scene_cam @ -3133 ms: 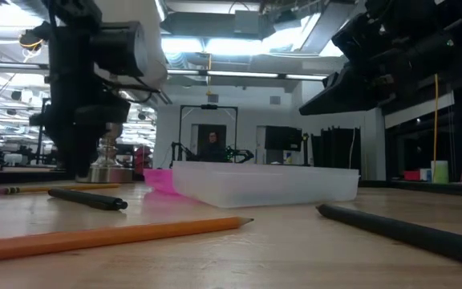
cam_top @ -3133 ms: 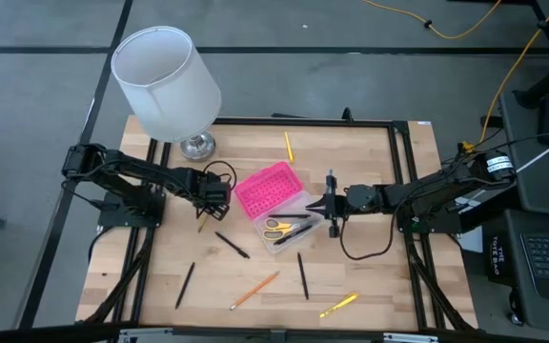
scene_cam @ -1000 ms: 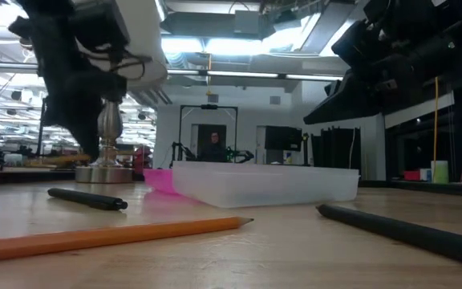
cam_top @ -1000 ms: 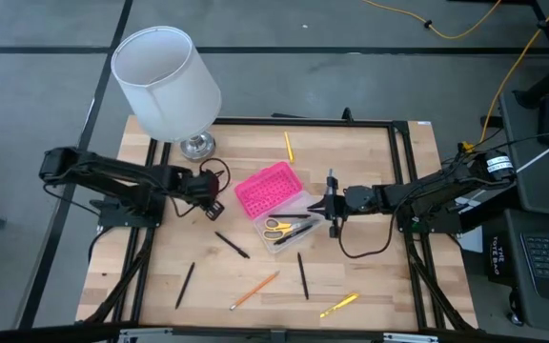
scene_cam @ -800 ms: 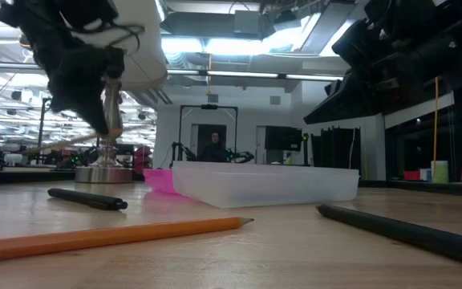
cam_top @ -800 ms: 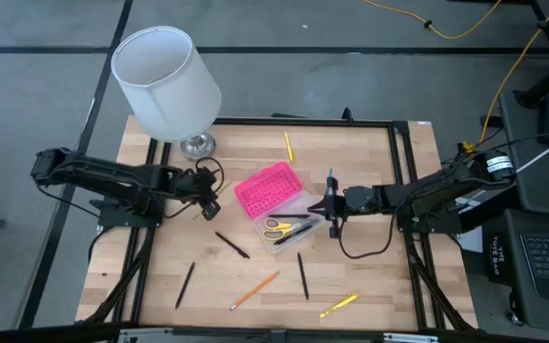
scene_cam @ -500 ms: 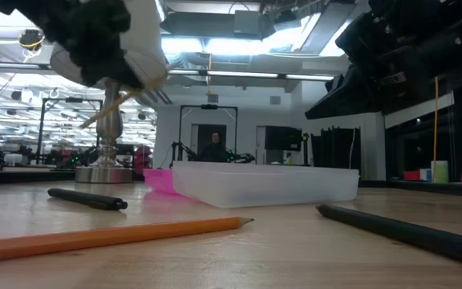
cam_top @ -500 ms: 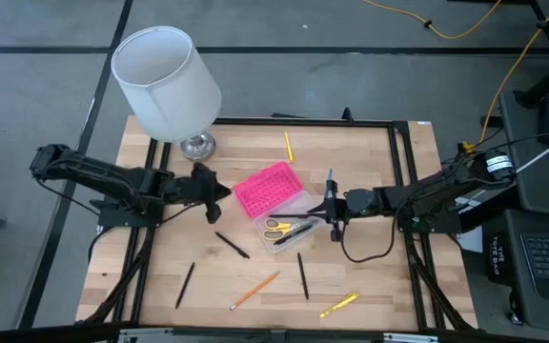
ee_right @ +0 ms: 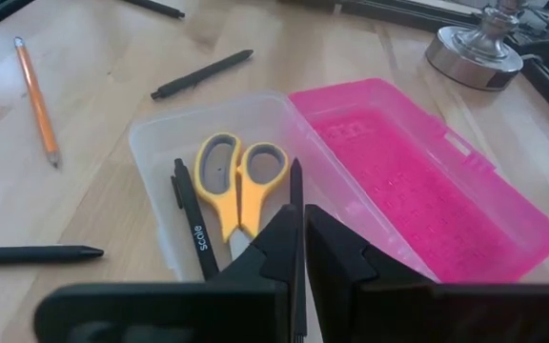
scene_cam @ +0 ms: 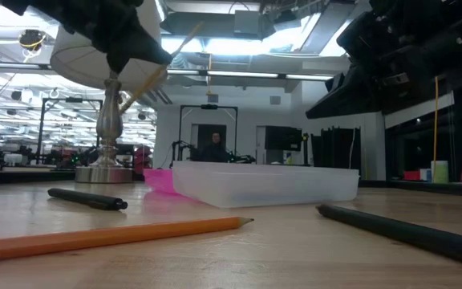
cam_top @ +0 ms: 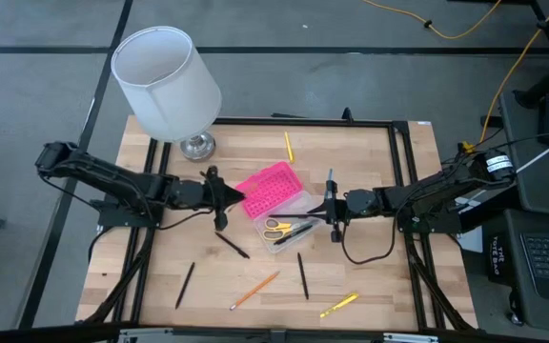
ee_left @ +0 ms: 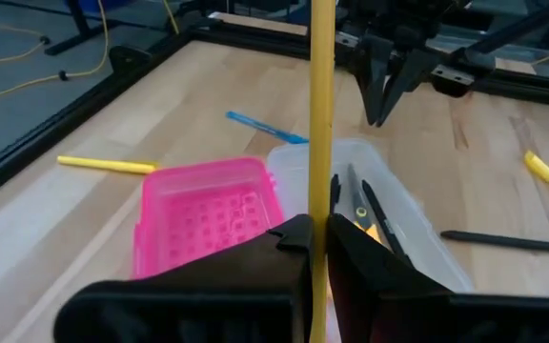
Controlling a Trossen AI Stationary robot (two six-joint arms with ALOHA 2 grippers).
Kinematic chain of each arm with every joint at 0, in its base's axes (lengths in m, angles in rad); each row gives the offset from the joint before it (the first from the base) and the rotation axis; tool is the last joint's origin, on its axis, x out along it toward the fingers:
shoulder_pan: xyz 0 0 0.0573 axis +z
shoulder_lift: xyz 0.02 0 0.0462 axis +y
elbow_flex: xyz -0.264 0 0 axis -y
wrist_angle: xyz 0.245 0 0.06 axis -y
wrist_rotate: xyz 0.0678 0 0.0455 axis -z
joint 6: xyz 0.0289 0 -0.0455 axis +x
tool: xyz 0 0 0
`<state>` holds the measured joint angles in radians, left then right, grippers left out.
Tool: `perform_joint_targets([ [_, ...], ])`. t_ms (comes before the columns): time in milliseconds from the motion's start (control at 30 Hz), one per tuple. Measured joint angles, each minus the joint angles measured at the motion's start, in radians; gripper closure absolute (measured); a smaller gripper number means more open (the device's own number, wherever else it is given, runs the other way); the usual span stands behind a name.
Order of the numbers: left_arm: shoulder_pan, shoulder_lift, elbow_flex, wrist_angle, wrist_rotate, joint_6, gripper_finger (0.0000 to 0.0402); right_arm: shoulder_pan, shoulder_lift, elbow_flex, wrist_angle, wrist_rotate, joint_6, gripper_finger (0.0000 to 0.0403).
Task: Pick & place school supplies into a supply box
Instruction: Put the yellow pencil into the supply box
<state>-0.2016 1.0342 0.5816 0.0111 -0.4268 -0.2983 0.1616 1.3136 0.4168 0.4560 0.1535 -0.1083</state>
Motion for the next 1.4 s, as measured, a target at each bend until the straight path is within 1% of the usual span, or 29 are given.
perform_joint_targets([
  [167,0.0,0.084,0.0,0.098,0.004,0.004,0.0389,0.0,0.0,0.0,0.011,0.0,-0.005,0.0375],
  [333,0.0,0.148,0.001,0.242,0.064,0.009,0.0389,0.0,0.0,0.0,0.015,0.0,-0.018,0.0375],
  [400,0.0,0.167,0.002,0.287,0.064,0.005,0.0389,0.0,0.0,0.0,0.019,0.001,-0.036,0.0375],
  [500,0.0,0.211,0.038,0.29,0.063,-0.013,0.0389,0.0,0.0,0.0,0.026,0.002,-0.054,0.0375],
  [667,0.0,0.316,0.171,0.222,0.092,-0.016,0.0389,0.0,-0.003,0.0,0.027,0.005,-0.05,0.0375],
  [733,0.0,0.363,0.24,0.159,0.107,-0.013,0.0389,0.0,-0.024,0.0,0.027,0.036,-0.022,0.0375],
  [800,0.0,0.404,0.307,0.066,0.107,-0.019,0.0389,0.0,-0.068,0.0,-0.004,0.055,-0.003,0.0375],
  [933,0.0,0.493,0.429,-0.089,0.107,-0.045,0.0389,0.009,-0.176,0.0,-0.106,0.055,0.026,0.0375],
  [1100,0.006,0.587,0.565,-0.217,0.117,0.001,0.0389,0.014,-0.284,0.0,-0.192,0.083,0.062,0.0375],
  [1200,0.013,0.625,0.615,-0.276,0.137,0.014,0.0389,0.014,-0.327,0.001,-0.223,0.136,0.062,0.0375],
  [1400,0.049,0.68,0.661,-0.284,0.19,0.014,0.0389,0.014,-0.375,0.0,-0.263,0.142,0.024,0.0375],
])
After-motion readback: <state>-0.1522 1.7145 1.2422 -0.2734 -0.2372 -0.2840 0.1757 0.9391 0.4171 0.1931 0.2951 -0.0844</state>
